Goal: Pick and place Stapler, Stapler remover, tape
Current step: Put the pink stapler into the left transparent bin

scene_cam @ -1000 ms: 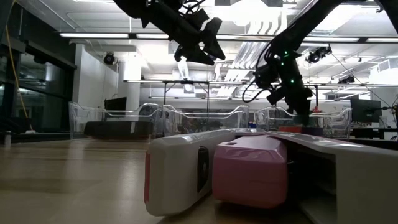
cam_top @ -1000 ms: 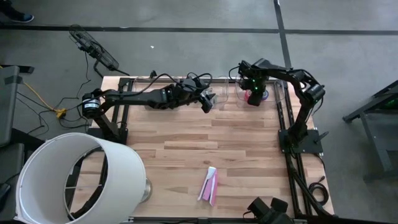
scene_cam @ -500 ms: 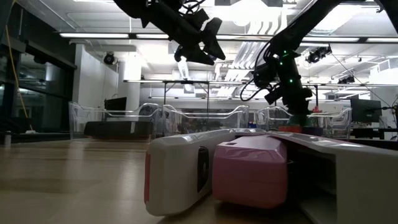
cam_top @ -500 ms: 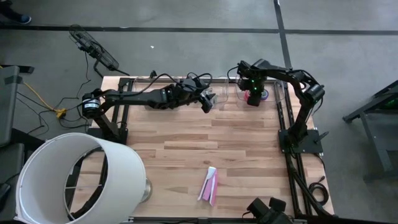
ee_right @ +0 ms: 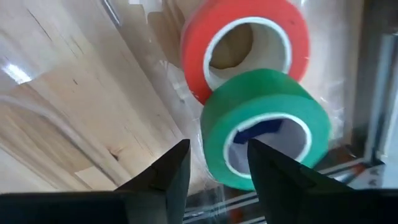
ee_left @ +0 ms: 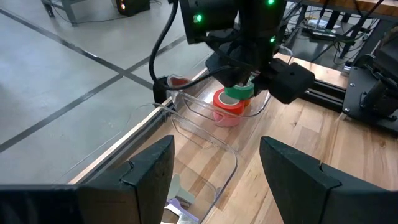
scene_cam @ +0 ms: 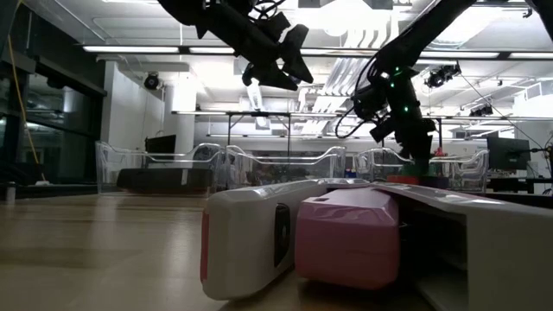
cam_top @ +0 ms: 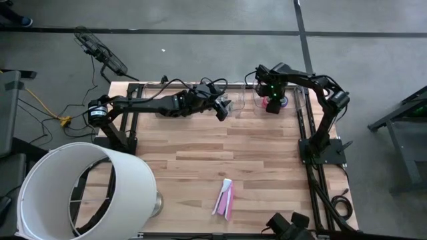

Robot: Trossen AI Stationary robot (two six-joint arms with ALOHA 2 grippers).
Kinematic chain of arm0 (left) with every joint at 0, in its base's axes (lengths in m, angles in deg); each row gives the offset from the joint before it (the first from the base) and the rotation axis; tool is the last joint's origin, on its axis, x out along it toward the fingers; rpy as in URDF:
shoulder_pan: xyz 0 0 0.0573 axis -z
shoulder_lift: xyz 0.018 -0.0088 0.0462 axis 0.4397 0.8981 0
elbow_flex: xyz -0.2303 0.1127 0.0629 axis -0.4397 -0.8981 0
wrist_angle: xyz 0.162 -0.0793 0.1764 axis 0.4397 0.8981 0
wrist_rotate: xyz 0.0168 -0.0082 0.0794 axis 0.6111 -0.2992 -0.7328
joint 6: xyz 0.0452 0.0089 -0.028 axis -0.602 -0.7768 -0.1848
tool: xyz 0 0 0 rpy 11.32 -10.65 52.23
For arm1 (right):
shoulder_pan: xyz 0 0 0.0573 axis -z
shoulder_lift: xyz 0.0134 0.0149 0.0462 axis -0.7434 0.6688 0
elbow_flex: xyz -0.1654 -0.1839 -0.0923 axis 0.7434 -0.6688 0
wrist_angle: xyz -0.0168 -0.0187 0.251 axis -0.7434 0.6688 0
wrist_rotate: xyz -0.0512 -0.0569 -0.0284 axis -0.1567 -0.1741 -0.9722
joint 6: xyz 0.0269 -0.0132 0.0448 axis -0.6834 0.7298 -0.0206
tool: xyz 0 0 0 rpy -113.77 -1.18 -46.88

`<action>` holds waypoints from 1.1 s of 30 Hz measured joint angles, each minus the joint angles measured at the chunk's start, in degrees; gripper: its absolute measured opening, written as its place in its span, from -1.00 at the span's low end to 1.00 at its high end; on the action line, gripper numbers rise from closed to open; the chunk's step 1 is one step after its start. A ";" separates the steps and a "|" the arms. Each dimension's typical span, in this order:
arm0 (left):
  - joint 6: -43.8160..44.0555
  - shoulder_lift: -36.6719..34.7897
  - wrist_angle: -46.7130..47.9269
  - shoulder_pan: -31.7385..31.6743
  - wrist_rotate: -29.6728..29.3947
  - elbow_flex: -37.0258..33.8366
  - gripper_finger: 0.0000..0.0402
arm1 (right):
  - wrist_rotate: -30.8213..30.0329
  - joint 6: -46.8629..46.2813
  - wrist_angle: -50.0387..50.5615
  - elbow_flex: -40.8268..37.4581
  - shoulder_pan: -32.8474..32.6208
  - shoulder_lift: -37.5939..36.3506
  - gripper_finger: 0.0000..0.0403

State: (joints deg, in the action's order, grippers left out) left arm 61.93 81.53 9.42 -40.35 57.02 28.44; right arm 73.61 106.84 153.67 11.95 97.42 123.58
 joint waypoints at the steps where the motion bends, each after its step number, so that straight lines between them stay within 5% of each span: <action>1: 0.00 0.00 0.01 0.00 0.00 0.00 0.17 | -0.16 -0.02 -0.01 0.00 0.10 -0.42 -0.25; 26: 0.02 0.00 0.01 -0.01 0.25 0.00 0.17 | -3.52 -8.82 -4.13 0.04 0.10 -17.17 -0.21; 33: 3.99 -0.15 0.93 0.00 4.85 0.00 0.17 | -2.38 -11.85 -6.79 0.04 0.13 -22.23 -0.07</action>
State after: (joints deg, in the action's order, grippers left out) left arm 65.92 81.38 10.35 -40.35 61.87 28.44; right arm 71.23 94.98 146.88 11.99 97.54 101.35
